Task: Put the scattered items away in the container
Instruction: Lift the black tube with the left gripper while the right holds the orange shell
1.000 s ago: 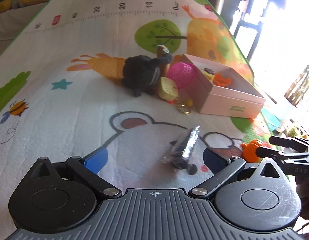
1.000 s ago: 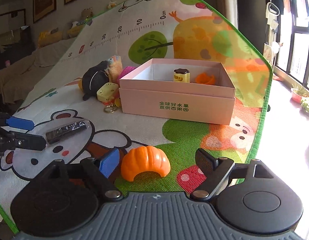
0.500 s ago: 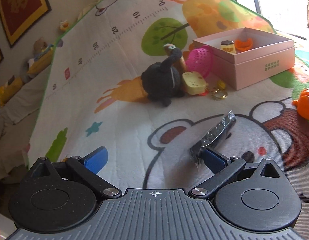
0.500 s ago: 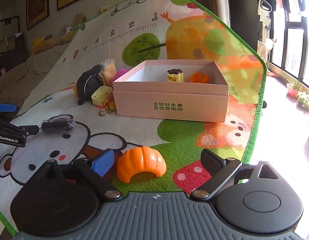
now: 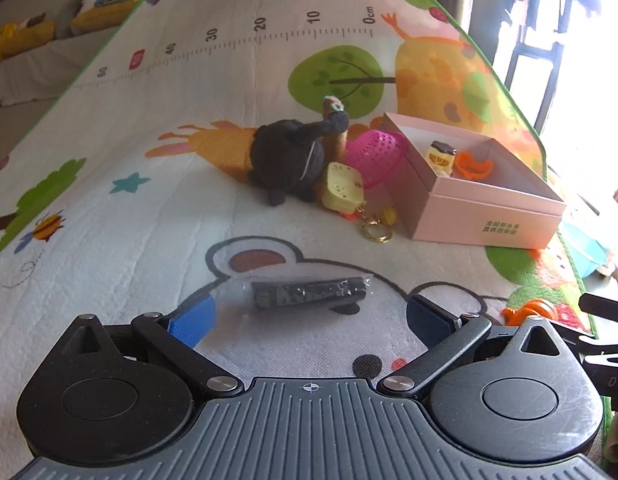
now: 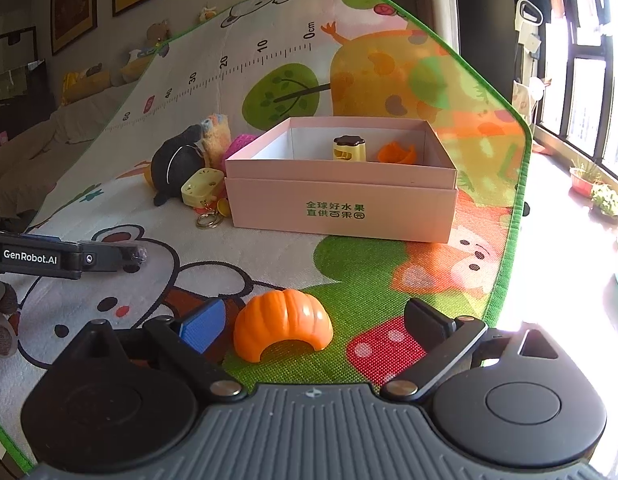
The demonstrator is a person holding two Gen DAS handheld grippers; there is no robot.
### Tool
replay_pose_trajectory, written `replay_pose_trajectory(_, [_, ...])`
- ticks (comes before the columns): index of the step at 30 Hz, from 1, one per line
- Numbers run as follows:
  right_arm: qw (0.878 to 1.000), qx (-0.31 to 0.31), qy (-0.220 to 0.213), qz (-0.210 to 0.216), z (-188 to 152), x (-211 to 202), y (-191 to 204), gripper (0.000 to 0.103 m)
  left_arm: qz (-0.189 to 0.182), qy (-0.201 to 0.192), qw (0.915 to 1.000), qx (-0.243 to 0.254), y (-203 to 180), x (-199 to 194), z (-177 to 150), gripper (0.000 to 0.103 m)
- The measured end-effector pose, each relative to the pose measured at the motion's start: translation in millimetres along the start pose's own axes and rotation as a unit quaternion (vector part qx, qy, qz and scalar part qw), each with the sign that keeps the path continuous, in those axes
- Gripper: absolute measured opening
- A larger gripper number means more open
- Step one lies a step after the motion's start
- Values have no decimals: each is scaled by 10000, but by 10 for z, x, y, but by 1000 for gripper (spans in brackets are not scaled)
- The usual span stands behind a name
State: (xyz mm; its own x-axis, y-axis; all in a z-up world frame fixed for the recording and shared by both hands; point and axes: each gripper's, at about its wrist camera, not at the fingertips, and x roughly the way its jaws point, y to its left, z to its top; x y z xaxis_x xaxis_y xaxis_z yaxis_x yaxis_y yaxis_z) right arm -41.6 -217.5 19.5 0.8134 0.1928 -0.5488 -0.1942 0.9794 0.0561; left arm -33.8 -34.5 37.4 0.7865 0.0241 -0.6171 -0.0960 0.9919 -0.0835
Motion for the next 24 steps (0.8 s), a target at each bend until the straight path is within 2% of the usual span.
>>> replay_pose_trajectory(6, [10000, 57, 19, -29, 1, 2, -6, 98, 388, 283, 9986, 217, -81, 267, 64, 103])
replay_pose_trajectory(9, [10000, 53, 18, -7, -7, -2, -4, 99, 314, 361, 9983, 327, -112, 395, 94, 103])
replay_pose_trajectory(10, [10000, 49, 16, -7, -7, -3, -2, 99, 174, 346, 9983, 437, -133, 422, 108, 103])
replay_pose_trajectory(12, [10000, 53, 16, -7, -9, -7, 1, 99, -379, 272, 9956, 813, -179, 454, 132, 103])
replay_pose_trajectory(14, [10000, 67, 22, 1, -10, -6, 1, 99, -1047, 193, 9876, 1151, -193, 436, 143, 103])
replay_pose_trajectory(16, [10000, 80, 43, 19, -8, 0, 0, 99, -1221, 47, 9830, 1371, -206, 365, 132, 103])
replay_pose_trajectory(19, [9999, 88, 57, 44, -8, 3, -3, 99, -1024, -132, 9833, 1499, -210, 265, 79, 103])
replay_pose_trajectory(24, [9998, 85, 168, 45, 2, 33, -12, 99, -562, 134, 9911, 1201, -251, 300, 44, 103])
